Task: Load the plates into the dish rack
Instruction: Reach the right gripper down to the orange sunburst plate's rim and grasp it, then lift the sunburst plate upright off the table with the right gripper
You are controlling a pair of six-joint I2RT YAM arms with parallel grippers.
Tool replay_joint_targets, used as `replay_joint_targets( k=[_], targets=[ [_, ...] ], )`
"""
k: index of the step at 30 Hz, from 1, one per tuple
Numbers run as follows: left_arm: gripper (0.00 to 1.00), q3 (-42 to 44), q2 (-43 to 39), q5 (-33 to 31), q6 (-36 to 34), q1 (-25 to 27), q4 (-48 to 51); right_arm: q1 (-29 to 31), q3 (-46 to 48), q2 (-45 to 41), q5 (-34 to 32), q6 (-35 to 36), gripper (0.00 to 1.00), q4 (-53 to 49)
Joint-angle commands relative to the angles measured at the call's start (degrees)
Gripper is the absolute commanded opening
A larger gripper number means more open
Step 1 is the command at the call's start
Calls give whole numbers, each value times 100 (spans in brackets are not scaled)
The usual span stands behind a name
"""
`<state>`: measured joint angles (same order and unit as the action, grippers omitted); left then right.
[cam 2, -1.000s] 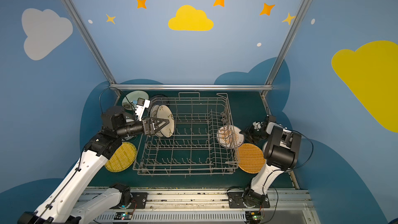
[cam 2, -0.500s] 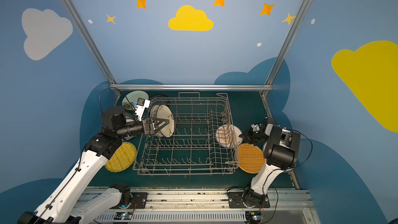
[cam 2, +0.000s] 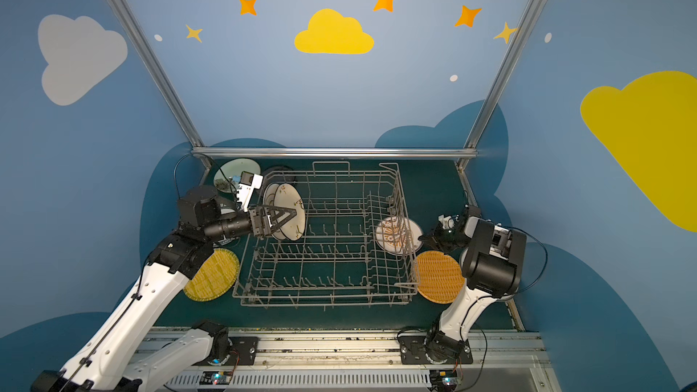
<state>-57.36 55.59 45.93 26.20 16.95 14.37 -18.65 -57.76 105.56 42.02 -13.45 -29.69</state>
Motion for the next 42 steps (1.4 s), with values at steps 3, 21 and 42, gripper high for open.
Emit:
replay_joint_targets(
  k=[3, 21, 42],
  targets=[
    [100, -33, -105, -48, -107, 25, 27, -73, -131, -190, -742, -377, 0, -230],
    [100, -39, -70, -116, -167, 34, 81, -595, -575, -1017, -1577, -1035, 0, -410],
    [100, -207, -115, -470, 47, 30, 292, 44, -1743, -3622, -3098, -2468, 0, -812]
  ],
)
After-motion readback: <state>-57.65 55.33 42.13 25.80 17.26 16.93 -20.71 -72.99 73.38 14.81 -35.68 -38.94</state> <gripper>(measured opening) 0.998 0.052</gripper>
